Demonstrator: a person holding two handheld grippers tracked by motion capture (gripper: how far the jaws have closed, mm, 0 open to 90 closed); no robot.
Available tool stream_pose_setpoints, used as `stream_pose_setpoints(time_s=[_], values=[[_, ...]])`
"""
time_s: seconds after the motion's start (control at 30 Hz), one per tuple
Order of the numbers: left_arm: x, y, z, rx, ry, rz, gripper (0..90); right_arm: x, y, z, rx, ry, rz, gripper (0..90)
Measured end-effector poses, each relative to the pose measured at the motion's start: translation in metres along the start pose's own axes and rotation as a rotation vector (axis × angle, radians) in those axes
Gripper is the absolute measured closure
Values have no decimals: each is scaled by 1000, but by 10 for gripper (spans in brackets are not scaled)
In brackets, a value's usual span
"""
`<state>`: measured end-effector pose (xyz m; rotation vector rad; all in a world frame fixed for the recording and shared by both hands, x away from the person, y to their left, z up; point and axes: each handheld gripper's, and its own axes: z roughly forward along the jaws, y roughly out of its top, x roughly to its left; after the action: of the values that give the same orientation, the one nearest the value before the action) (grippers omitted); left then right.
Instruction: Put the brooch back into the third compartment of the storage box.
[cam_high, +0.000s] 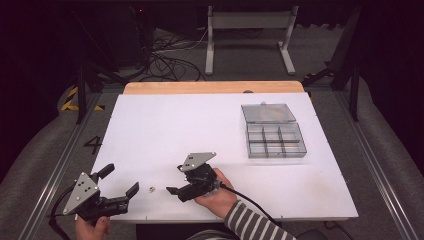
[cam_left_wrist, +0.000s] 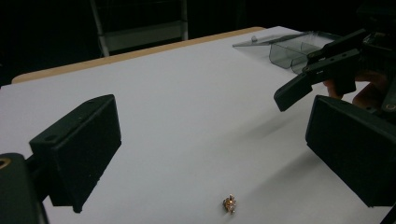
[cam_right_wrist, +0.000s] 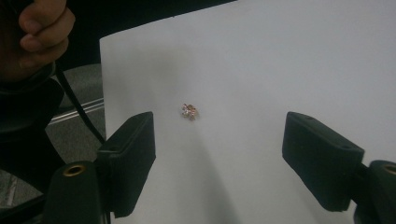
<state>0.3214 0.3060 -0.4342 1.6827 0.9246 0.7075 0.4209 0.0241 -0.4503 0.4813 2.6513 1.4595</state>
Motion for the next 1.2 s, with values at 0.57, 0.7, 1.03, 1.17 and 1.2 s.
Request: stream_pose_setpoints(time_s=[0.57, 0.7, 1.03, 1.17, 1.2], values=[[1, 1, -1, 1, 3, 2, 41, 13, 0, 41, 16, 20, -4, 377], [1, 1, 0, 1, 4, 2, 41, 13, -1, 50, 15, 23, 7, 402], [1, 1, 0, 4, 2, 7, 42, 13, 1, 64, 7, 36, 41, 448], [1, 1, -1, 1, 2, 6, 42, 12, 2, 69, 11, 33, 41, 457], [1, 1, -1, 1, 3, 5, 42, 13, 2, 71, 12, 33, 43, 458]])
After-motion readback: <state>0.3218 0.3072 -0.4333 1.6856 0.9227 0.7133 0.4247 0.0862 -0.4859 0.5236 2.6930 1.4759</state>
